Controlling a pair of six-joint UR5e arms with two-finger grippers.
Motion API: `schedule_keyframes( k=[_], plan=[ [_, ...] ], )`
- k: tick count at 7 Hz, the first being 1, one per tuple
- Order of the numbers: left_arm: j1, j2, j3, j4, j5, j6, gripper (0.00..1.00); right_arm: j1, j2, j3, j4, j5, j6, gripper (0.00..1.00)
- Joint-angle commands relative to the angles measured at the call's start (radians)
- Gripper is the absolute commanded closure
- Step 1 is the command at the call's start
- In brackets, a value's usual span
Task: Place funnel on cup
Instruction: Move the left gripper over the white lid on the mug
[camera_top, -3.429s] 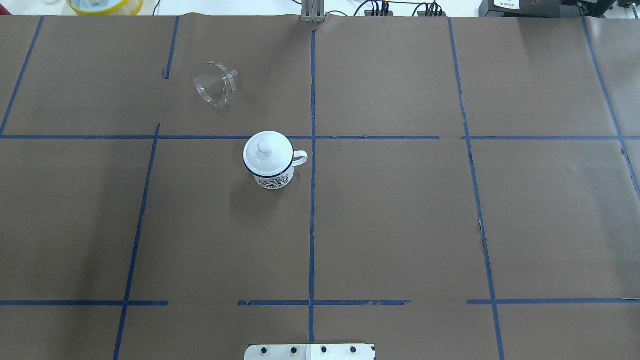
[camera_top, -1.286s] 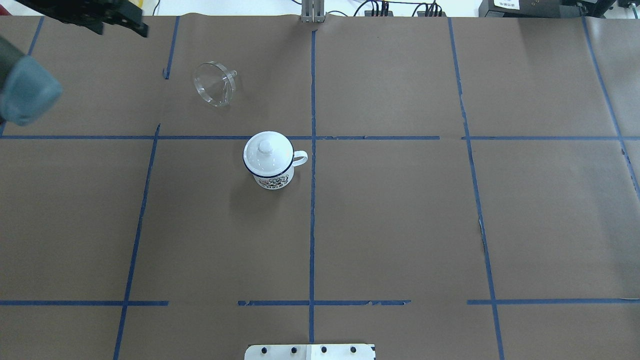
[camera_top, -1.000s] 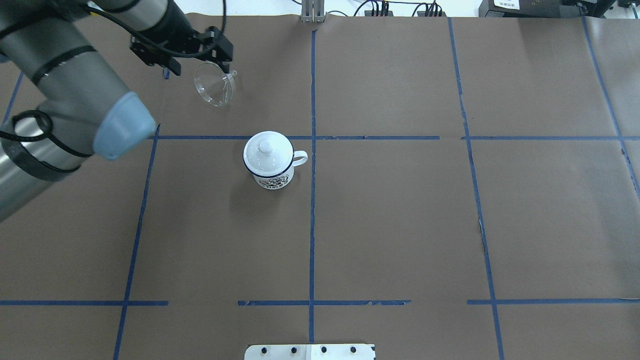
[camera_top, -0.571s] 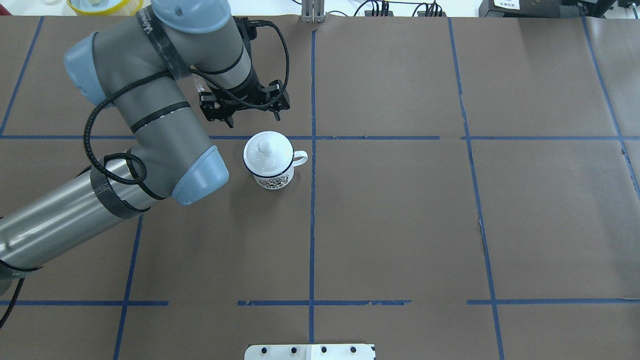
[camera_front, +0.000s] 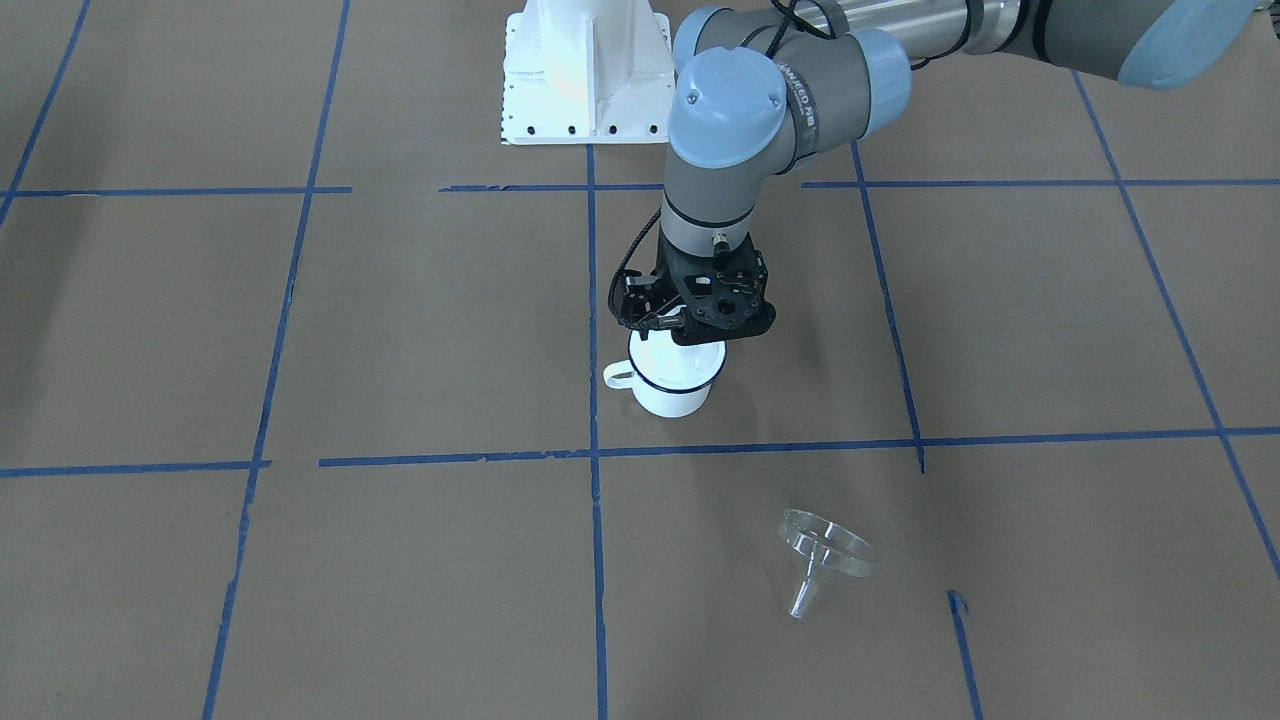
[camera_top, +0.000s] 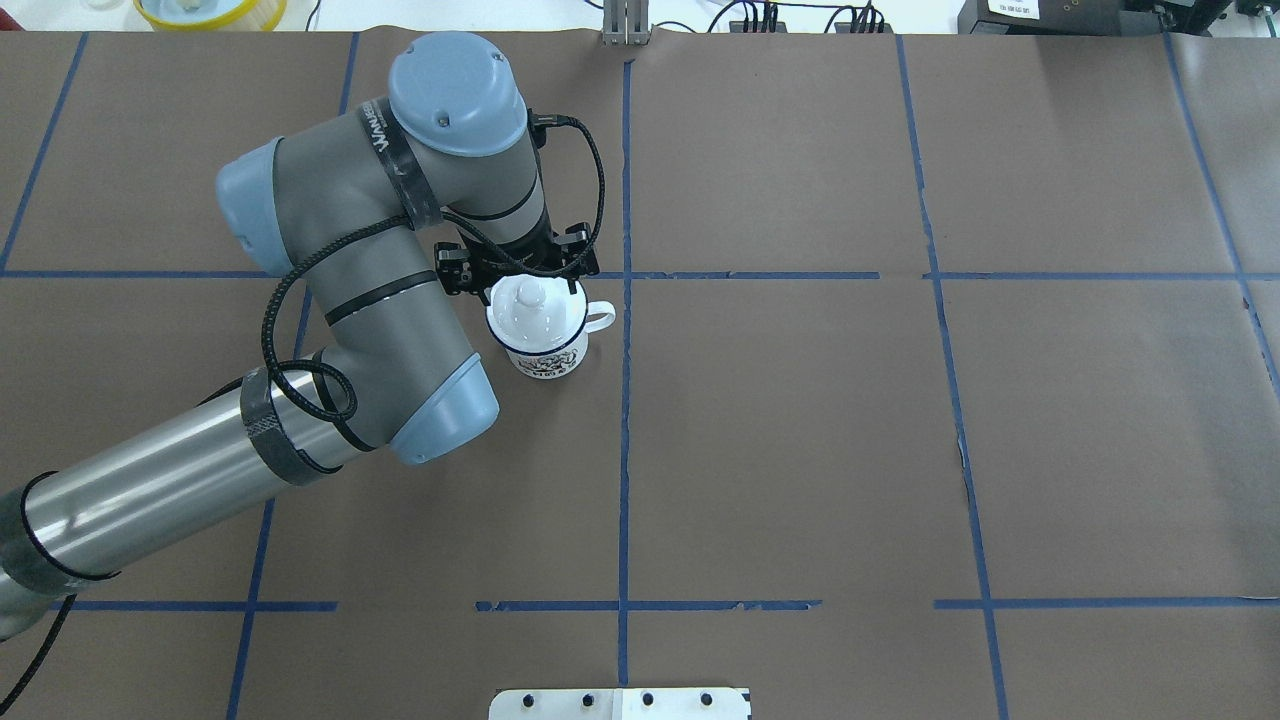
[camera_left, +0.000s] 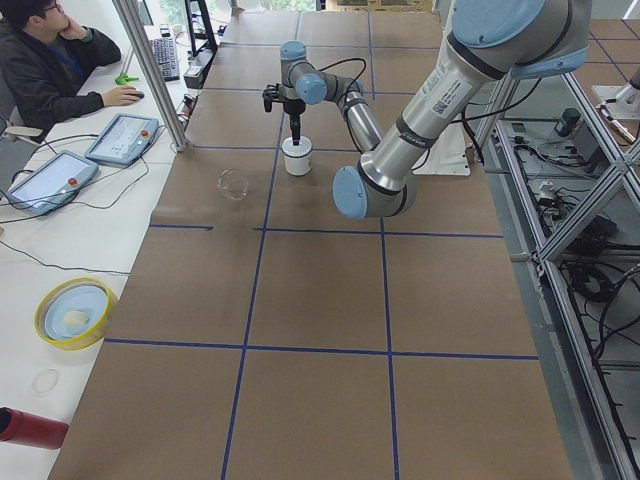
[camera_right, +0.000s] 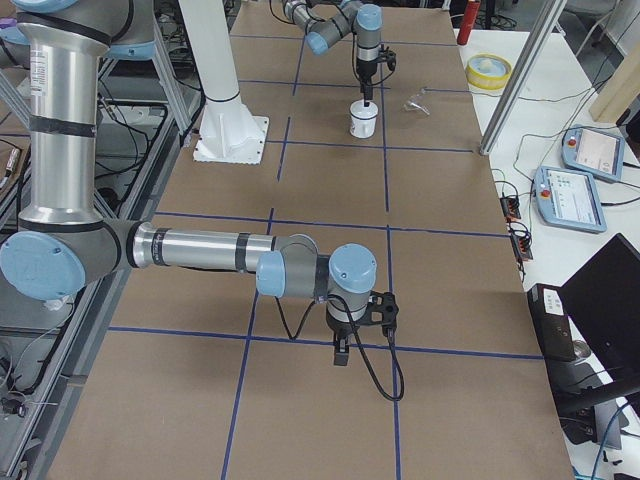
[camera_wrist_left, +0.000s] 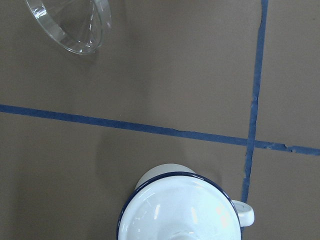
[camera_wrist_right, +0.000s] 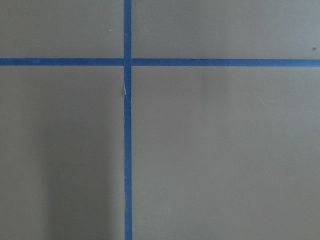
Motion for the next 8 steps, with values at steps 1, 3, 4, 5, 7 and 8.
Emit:
schedule_keyframes(
  k=[1,3,4,5,7,8],
  plan=[
    [0.007,-0.006,0.003,-0.004,0.005,-0.006,0.16,0.0,0.0,0.0,0.0,0.0,0.0,0.0],
    [0.005,-0.005,-0.001,-0.003,0.006,-0.004,0.16,0.0,0.0,0.0,0.0,0.0,0.0,0.0],
    [0.005,-0.005,-0.001,-0.004,0.006,-0.004,0.16,0.0,0.0,0.0,0.0,0.0,0.0,0.0],
    [0.005,-0.005,-0.001,-0.004,0.016,-0.004,0.16,0.0,0.0,0.0,0.0,0.0,0.0,0.0],
    [0.004,-0.002,0.002,-0.026,0.023,-0.006,0.16,0.0,0.0,0.0,0.0,0.0,0.0,0.0],
    [0.001,-0.002,0.0,-0.027,0.026,-0.006,0.16,0.0,0.0,0.0,0.0,0.0,0.0,0.0]
  ],
)
